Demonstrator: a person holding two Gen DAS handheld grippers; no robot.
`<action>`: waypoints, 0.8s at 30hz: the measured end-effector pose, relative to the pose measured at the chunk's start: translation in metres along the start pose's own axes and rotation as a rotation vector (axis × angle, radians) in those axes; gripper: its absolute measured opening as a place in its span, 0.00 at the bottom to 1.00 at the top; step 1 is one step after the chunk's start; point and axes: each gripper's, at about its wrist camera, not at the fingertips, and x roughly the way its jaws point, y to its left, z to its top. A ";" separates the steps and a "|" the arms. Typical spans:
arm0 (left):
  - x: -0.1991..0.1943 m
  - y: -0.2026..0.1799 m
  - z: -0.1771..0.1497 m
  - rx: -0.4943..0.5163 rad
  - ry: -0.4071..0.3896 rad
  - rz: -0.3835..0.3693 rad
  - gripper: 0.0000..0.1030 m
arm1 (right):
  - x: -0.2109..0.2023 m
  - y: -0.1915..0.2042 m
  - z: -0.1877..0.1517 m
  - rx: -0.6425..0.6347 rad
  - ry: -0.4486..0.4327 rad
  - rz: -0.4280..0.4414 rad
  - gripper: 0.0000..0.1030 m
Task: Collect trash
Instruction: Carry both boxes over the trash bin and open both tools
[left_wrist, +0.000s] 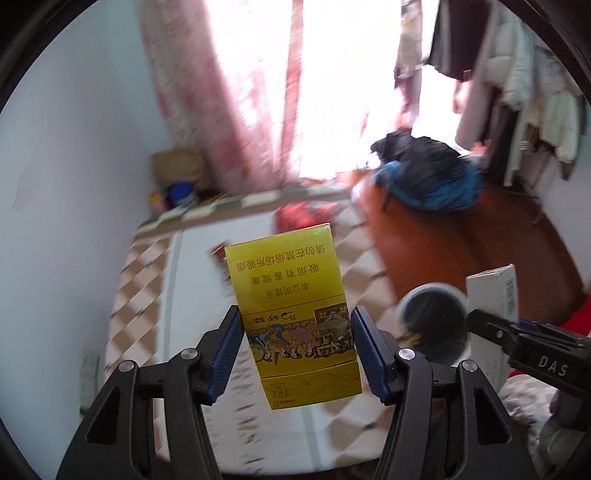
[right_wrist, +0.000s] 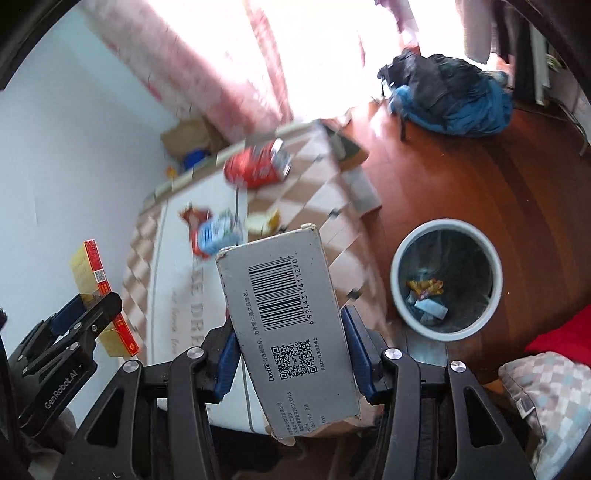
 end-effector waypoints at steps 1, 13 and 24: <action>-0.003 -0.014 0.009 0.017 -0.015 -0.023 0.54 | -0.014 -0.011 0.007 0.018 -0.027 -0.001 0.52; 0.094 -0.161 0.056 0.173 0.101 -0.234 0.54 | -0.032 -0.153 0.046 0.197 -0.069 -0.138 0.52; 0.255 -0.228 0.032 0.178 0.464 -0.337 0.54 | 0.102 -0.280 0.045 0.349 0.152 -0.192 0.52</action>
